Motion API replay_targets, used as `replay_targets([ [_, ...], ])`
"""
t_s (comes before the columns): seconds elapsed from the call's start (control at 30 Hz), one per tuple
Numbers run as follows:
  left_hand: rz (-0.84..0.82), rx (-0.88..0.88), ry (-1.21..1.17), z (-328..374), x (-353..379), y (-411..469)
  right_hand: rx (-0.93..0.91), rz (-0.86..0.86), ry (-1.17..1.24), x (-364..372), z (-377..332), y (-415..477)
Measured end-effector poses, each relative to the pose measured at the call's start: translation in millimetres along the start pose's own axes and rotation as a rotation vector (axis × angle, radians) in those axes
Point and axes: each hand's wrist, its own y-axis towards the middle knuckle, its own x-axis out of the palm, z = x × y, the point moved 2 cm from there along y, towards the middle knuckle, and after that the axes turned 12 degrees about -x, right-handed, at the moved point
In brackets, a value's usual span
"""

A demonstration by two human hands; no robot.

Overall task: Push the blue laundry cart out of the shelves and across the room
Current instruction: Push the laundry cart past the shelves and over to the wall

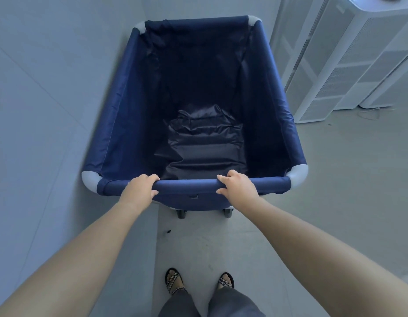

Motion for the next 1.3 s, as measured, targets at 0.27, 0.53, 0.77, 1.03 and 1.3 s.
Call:
replay_targets([
  [0.27,-0.047,0.019,0.132,-4,8,-8,-0.009,0.057,0.048,8,-1,-10],
  [0.53,-0.011,0.062,0.146,-15,12,-6,-0.028,0.044,0.22,6,6,-18],
  [0.77,-0.085,0.151,0.113,-19,7,14,0.107,0.029,0.215,3,1,-6],
  [1.03,-0.139,0.212,0.078,-29,16,32,0.121,0.016,-0.057,11,-8,2],
  [1.3,-0.177,0.26,0.012,-40,12,43,0.231,0.031,-0.116,17,-8,7],
])
